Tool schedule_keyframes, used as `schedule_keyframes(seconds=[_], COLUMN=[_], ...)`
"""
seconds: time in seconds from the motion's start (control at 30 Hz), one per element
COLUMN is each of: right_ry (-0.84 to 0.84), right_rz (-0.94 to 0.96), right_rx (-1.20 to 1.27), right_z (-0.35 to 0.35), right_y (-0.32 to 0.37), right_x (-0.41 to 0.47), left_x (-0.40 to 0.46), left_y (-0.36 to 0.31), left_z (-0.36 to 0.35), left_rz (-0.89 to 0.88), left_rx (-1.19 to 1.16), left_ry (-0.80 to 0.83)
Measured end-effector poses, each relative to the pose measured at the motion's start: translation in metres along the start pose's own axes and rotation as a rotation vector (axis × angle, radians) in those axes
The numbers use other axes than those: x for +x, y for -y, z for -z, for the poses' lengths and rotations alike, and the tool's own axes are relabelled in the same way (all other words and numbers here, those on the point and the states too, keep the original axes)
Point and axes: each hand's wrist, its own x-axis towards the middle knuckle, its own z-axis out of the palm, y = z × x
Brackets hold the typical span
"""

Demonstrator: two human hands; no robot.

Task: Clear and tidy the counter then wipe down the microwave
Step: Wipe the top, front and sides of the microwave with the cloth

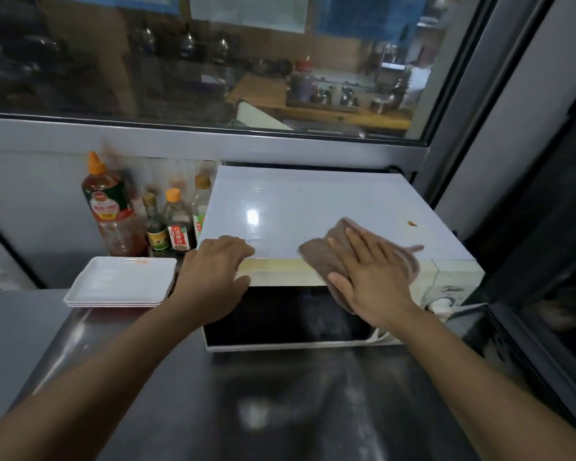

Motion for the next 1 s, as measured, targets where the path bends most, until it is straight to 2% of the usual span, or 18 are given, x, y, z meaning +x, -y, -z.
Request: schedule_keyframes(seconds=[0.17, 0.27, 0.53, 0.7, 0.77, 0.87, 0.93, 1.0], right_ry=[-0.003, 0.009, 0.044, 0.162, 0.133, -0.052, 0.009, 0.116], right_rz=[0.105, 0.200, 0.182, 0.143, 0.110, -0.089, -0.219, -0.255], right_rx=[0.014, 0.019, 0.011, 0.134, 0.306, 0.447, 0.368, 0.351], right_z=[0.002, 0.001, 0.004, 0.010, 0.017, 0.023, 0.023, 0.024], right_y=[0.035, 0.002, -0.131, -0.151, -0.150, -0.166, -0.179, -0.185], right_x=[0.011, 0.009, -0.017, -0.017, -0.016, -0.010, -0.003, 0.003], left_x=[0.004, 0.006, 0.026, 0.047, 0.054, 0.063, 0.068, 0.073], left_y=[-0.019, -0.036, -0.101, -0.153, -0.171, -0.191, -0.201, -0.209], left_z=[-0.002, -0.004, -0.019, -0.039, -0.046, -0.055, -0.060, -0.063], left_rz=[0.077, 0.099, 0.048, 0.054, 0.075, 0.120, 0.154, 0.175], left_rx=[0.068, 0.060, -0.055, -0.085, -0.063, 0.006, 0.045, 0.068], left_ry=[0.005, 0.027, -0.004, 0.014, -0.003, -0.014, 0.006, 0.021])
